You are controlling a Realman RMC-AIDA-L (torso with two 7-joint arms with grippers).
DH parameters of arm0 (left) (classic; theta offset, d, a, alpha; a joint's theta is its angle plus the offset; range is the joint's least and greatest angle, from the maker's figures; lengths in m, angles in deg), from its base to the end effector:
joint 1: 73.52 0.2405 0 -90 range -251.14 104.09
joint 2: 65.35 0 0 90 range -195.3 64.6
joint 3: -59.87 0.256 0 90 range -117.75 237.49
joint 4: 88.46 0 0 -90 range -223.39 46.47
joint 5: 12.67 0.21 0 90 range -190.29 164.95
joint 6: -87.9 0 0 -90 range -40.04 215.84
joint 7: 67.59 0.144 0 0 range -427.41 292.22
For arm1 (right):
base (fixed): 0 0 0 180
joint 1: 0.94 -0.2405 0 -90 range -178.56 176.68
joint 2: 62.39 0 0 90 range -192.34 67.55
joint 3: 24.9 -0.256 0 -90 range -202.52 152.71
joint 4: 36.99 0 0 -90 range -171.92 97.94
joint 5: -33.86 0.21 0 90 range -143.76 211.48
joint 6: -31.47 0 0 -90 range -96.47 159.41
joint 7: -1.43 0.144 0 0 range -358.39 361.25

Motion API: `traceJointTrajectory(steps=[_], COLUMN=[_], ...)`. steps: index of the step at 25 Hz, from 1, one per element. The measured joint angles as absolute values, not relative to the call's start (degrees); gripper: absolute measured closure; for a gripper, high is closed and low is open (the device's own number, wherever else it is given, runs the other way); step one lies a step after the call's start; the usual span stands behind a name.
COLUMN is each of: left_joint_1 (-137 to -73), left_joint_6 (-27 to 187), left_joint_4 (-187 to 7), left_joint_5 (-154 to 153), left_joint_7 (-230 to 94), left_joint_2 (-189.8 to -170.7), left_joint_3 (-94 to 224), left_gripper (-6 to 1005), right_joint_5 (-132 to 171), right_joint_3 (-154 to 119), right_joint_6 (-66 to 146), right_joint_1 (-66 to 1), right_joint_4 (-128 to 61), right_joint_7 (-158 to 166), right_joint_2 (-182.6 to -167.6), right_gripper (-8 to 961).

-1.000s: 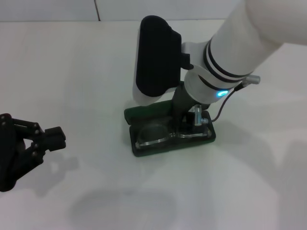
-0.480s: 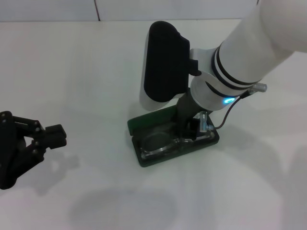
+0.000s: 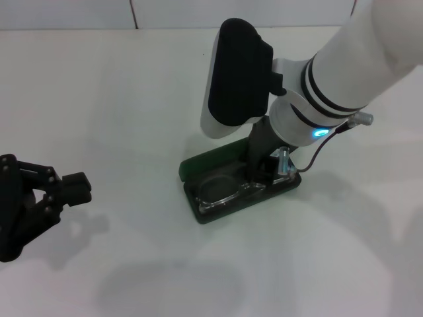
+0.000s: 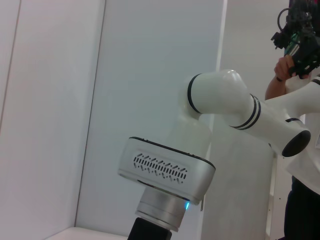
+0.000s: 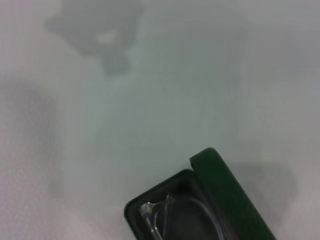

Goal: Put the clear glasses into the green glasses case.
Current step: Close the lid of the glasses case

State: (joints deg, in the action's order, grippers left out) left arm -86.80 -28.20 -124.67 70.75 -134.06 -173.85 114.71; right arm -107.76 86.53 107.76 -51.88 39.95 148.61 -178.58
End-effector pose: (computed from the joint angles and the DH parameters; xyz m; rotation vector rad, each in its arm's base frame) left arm -0.2870 0.2266 0.0787 -2.7185 -0.2767 -1.2251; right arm 0.0629 0.3418 -0.0864 -2.8155 -0.0124 -0.6270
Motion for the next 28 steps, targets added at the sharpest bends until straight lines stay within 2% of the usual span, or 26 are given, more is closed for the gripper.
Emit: traceJointTrajectory(steps=[28], left_joint_1=[-86.5], left_joint_6=[-28.3], left_joint_4=[-124.7], left_joint_5=[71.0], left_joint_7=[-133.9], left_joint_2=[-174.25], left_joint_3=[115.1], left_gripper=[896], right_joint_5=[-106.3], right_joint_3=[87.1], right_joint_6=[106.0], right_joint_1=[-51.4], right_joint_4=[36.6], right_joint_7=[148.2], right_joint_2=[-178.61], right_gripper=[789])
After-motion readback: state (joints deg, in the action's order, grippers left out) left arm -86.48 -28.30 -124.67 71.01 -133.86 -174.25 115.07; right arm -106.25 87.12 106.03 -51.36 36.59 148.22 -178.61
